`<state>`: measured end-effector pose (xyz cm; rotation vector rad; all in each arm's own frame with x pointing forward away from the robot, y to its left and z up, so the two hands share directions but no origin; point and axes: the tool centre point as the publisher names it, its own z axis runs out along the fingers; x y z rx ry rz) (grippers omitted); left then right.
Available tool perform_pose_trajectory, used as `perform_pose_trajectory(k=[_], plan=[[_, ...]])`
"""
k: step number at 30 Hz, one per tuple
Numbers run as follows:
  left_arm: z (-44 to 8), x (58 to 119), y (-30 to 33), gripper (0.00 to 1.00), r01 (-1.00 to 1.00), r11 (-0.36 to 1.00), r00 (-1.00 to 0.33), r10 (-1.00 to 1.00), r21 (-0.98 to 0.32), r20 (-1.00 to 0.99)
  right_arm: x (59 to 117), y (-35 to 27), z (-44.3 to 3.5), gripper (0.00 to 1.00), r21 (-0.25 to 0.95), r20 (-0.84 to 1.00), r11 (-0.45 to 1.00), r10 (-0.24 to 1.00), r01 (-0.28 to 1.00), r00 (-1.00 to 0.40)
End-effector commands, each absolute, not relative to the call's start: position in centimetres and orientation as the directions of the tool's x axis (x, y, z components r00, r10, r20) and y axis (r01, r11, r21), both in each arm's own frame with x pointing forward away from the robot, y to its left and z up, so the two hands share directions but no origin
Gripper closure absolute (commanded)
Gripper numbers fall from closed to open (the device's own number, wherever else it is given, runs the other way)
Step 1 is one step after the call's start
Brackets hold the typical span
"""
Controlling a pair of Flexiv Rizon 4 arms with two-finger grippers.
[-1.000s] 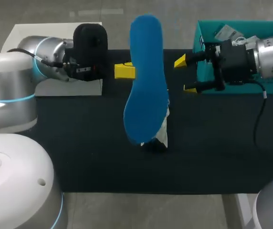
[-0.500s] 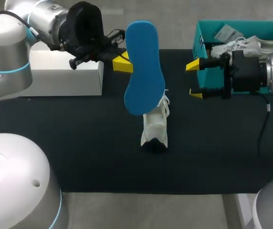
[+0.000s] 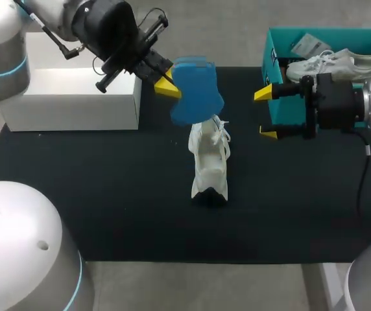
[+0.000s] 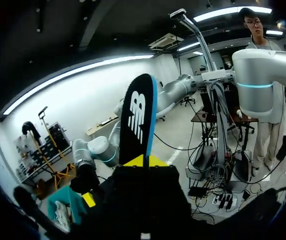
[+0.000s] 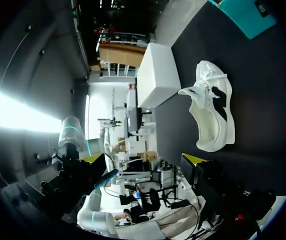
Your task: Take the shoe out of the shoebox, open the shoe tongue, remove and reinsert the insole, then place the shoe into the shoebox
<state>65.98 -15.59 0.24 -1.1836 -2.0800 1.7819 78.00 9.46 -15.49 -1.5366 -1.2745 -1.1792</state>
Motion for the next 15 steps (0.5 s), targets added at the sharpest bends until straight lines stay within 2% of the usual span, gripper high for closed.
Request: perform_pose_trajectory(k=[1,7,11,15], plan=[[-0.1,67.3,-15.1,1.00,0.761,-0.044,-0.476,0.640,-0.648,-0.603,78.2,9.7,-15.3,0.00,-0.020,0.967,-0.165,0.246,0.986,0.061],[-1.6,69.1,-14.5,1.00,0.900,-0.125,-0.260,0.616,-0.418,-0.743,78.4,9.6,-14.9,0.00,-0.029,0.966,-0.165,0.248,0.986,0.070],[-2.6,70.0,-13.8,1.00,0.929,-0.116,-0.230,0.562,-0.351,-0.795,78.5,9.5,-14.7,0.00,-0.037,0.966,-0.189,0.246,0.981,0.084],[-3.6,71.0,-13.0,1.00,0.968,-0.124,-0.106,0.587,-0.219,-0.803,78.9,9.4,-14.0,0.00,-0.017,0.968,-0.220,0.240,0.975,0.071]])
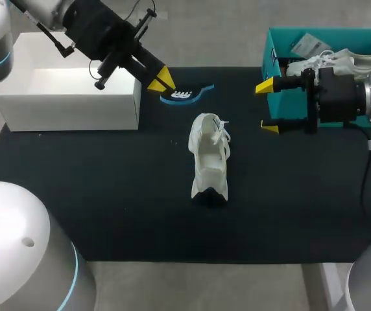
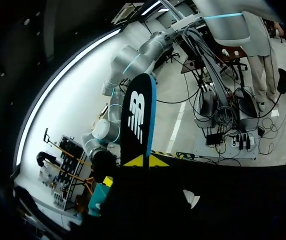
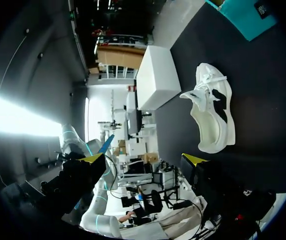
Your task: Take the shoe out of the shoebox, open the shoe tongue, remove and reinsert the insole, then place the shoe into the shoebox
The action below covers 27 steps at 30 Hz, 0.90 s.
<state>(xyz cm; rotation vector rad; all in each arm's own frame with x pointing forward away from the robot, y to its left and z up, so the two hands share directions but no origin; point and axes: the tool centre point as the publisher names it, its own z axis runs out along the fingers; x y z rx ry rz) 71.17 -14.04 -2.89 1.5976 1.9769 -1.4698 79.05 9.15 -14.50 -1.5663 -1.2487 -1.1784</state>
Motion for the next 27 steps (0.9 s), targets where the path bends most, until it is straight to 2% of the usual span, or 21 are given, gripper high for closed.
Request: perform_pose_trajectory(k=[1,5,8,13,17,22,25,26,27], plan=[[-3.9,71.3,-12.8,1.00,0.972,-0.123,-0.092,0.589,-0.202,-0.803,79.0,9.4,-13.8,0.00,-0.009,0.970,-0.229,0.235,0.973,0.064],[-4.7,72.7,-12.7,1.00,0.989,-0.095,-0.036,0.604,-0.117,-0.796,79.5,9.6,-13.0,0.00,0.029,0.979,-0.288,0.202,0.957,0.031],[-4.9,73.3,-13.0,1.00,0.991,-0.087,-0.035,0.578,-0.104,-0.815,80.0,10.0,-12.3,0.00,0.053,0.984,-0.323,0.180,0.945,0.006],[-5.7,73.8,-14.0,1.00,0.981,-0.072,-0.112,0.546,-0.180,-0.831,80.5,10.8,-11.2,0.00,0.094,0.987,-0.346,0.154,0.933,-0.042],[-6.6,73.8,-15.2,1.00,0.972,-0.075,-0.151,0.535,-0.224,-0.831,80.9,11.3,-10.7,0.00,0.131,0.980,-0.360,0.186,0.924,-0.066],[-7.6,73.8,-16.8,1.00,0.968,-0.092,-0.149,0.542,-0.234,-0.827,81.1,11.5,-10.2,0.00,0.148,0.977,-0.353,0.196,0.924,-0.081],[-8.1,74.2,-18.0,1.00,0.975,-0.119,-0.089,0.559,-0.186,-0.825,81.3,12.0,-10.4,0.00,0.128,0.982,-0.326,0.175,0.937,-0.073],[-8.2,74.5,-18.3,1.00,0.978,-0.130,-0.063,0.567,-0.165,-0.822,81.3,12.2,-10.5,0.04,0.121,0.984,-0.318,0.166,0.940,-0.071],[-8.3,74.7,-18.7,1.00,0.980,-0.122,-0.065,0.561,-0.160,-0.825,81.3,12.4,-10.5,0.15,0.116,0.985,-0.307,0.161,0.945,-0.068]])
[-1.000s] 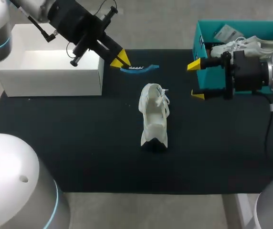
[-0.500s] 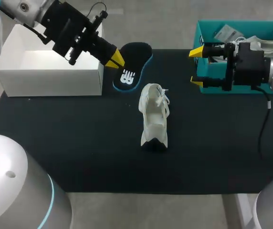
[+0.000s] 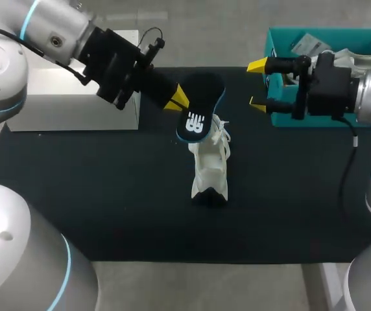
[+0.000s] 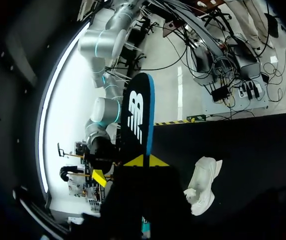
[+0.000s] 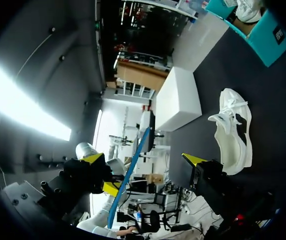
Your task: Take the shoe out of the shoebox, open the shoe tongue, remove and reinsert the insole, then place the shoe into the shoebox
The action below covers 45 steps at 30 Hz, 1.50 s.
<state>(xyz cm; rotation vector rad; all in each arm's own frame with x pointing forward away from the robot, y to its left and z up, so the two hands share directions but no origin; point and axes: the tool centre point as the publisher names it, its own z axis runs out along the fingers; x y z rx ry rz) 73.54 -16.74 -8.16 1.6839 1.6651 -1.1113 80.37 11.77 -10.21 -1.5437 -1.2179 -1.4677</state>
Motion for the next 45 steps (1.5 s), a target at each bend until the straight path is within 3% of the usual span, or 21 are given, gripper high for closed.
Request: perform_pose_trajectory(k=[1,3,20,22,25,31,32,33,34,41,45], plan=[[-8.3,75.0,-19.1,1.00,0.984,-0.123,-0.038,0.563,-0.129,-0.826,81.3,12.5,-10.6,0.25,0.107,0.986,-0.295,0.157,0.950,-0.062],[-8.4,75.6,-19.7,1.00,0.988,-0.106,-0.035,0.552,-0.112,-0.833,81.3,12.9,-10.6,0.50,0.091,0.988,-0.264,0.144,0.960,-0.054],[-9.6,77.1,-22.7,1.00,0.981,-0.177,0.048,0.605,-0.075,-0.795,80.7,13.9,-11.6,0.67,0.057,0.995,-0.142,0.092,0.988,-0.044],[-9.7,77.2,-22.9,1.00,0.981,-0.177,0.049,0.606,-0.075,-0.794,80.7,14.0,-11.7,0.75,0.055,0.995,-0.139,0.090,0.989,-0.042],[-10.1,77.1,-22.9,1.00,0.982,-0.173,0.045,0.611,-0.078,-0.790,80.7,13.7,-11.8,0.98,0.052,0.995,-0.149,0.088,0.988,-0.039],[-10.7,76.4,-22.2,1.00,0.981,-0.154,0.005,0.629,-0.119,-0.777,80.7,13.5,-11.9,1.00,0.060,0.995,-0.157,0.087,0.986,-0.047],[-10.8,76.3,-22.1,0.94,0.981,-0.147,-0.009,0.628,-0.130,-0.778,80.7,13.5,-11.9,1.00,0.062,0.995,-0.158,0.085,0.985,-0.049],[-10.8,76.2,-21.9,0.58,0.980,-0.137,-0.024,0.635,-0.143,-0.772,80.7,13.5,-11.9,1.00,0.063,0.995,-0.159,0.082,0.985,-0.050],[-10.9,76.1,-21.8,0.00,0.979,-0.135,-0.031,0.644,-0.154,-0.764,80.7,13.5,-12.0,1.00,0.065,0.995,-0.160,0.080,0.985,-0.052],[-10.3,77.0,-20.3,0.00,0.966,-0.075,-0.092,0.792,-0.246,-0.604,81.2,13.2,-12.8,1.00,0.073,0.994,-0.170,0.094,0.983,-0.058],[-9.0,78.4,-20.0,0.00,0.971,-0.097,-0.028,0.862,-0.218,-0.506,81.6,13.3,-14.2,1.00,0.061,0.991,-0.171,0.130,0.983,-0.039]])
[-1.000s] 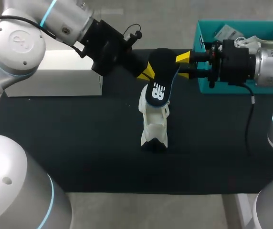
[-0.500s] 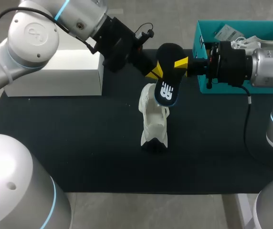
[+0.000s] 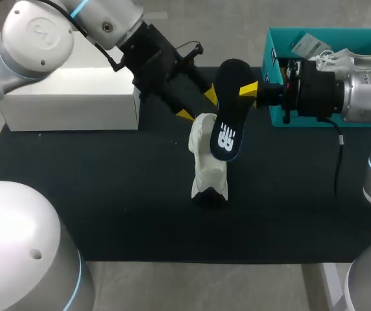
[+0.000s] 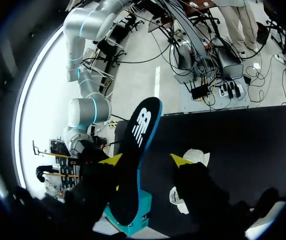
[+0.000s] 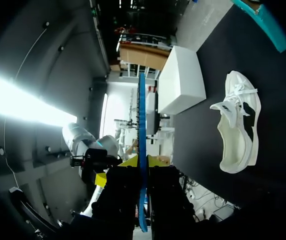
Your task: Take the shoe out of the shoebox, open the shoe tongue, remove and reinsert the insole, then place the shoe into the shoebox
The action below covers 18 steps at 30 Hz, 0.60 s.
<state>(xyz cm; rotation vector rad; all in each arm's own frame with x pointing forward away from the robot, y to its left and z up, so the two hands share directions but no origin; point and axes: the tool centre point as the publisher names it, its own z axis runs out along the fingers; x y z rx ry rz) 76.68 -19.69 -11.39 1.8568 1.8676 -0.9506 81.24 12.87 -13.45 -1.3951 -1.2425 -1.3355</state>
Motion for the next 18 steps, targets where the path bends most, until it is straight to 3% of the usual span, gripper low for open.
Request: perform_pose_trajectory(k=[1,7,18], plan=[[-8.6,78.7,-20.1,0.00,0.973,-0.107,-0.004,0.876,-0.202,-0.483,81.7,13.5,-14.5,1.00,0.059,0.990,-0.168,0.134,0.984,-0.037],[-6.8,81.0,-20.4,0.00,0.984,-0.114,0.066,0.948,-0.138,-0.312,82.1,14.1,-15.9,1.00,0.047,0.986,-0.137,0.163,0.989,-0.025],[-4.3,83.3,-20.7,0.00,0.995,-0.080,0.074,0.992,-0.058,-0.100,82.9,14.4,-17.3,1.00,0.040,0.979,-0.141,0.203,0.989,-0.011]])
